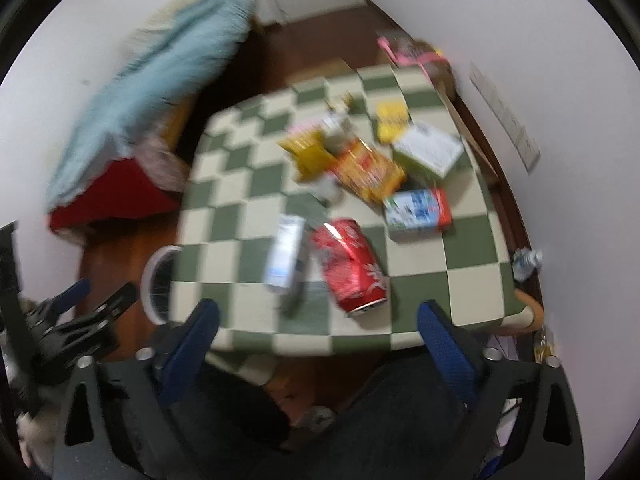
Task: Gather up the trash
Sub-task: 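Grasp the red Coca-Cola can with the right tool while the left tool grasps the white box, then carry the can and white box to the bin and open both tools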
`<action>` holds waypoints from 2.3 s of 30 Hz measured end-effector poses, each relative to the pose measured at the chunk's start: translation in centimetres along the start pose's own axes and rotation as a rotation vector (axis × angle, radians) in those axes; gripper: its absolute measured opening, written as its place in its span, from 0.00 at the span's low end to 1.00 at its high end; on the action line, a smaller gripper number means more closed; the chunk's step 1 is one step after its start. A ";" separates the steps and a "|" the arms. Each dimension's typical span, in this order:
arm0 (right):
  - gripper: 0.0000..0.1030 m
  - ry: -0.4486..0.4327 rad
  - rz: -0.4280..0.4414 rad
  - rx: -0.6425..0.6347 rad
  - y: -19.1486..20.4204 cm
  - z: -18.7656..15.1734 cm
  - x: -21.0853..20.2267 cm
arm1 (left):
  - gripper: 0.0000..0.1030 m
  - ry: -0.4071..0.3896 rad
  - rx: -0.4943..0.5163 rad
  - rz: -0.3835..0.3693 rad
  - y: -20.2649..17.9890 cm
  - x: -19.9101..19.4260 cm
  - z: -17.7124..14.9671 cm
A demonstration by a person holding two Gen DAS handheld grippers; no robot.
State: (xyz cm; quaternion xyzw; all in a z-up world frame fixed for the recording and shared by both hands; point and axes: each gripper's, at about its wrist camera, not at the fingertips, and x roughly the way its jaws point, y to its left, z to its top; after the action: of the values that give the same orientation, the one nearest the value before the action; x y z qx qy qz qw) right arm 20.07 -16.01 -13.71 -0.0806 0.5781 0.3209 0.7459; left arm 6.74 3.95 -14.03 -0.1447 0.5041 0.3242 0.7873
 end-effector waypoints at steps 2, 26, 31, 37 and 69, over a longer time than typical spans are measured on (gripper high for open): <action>0.78 0.052 -0.038 0.023 -0.9 0.4 4.5 | 1.00 0.041 0.003 0.023 -0.2 2.9 -0.5; 0.71 0.177 -0.119 0.146 -8.2 -1.9 14.5 | 1.00 0.188 0.026 -0.120 -5.3 12.9 0.3; 0.72 0.198 -0.062 0.235 -10.7 -2.4 14.5 | 0.79 0.259 0.094 -0.216 -9.7 15.8 1.6; 0.77 0.194 -0.062 0.224 -10.3 -1.1 15.3 | 0.30 0.297 0.159 -0.167 -12.3 18.7 1.3; 0.65 -0.049 0.144 -0.019 7.2 2.7 6.9 | 0.30 -0.118 -0.074 -0.086 4.4 2.5 2.3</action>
State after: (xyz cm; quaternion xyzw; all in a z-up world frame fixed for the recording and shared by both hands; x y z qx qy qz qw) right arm 19.03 -6.38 -17.35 -0.0381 0.5608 0.3812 0.7340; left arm 6.14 9.41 -14.76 -0.1759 0.4377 0.3167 0.8229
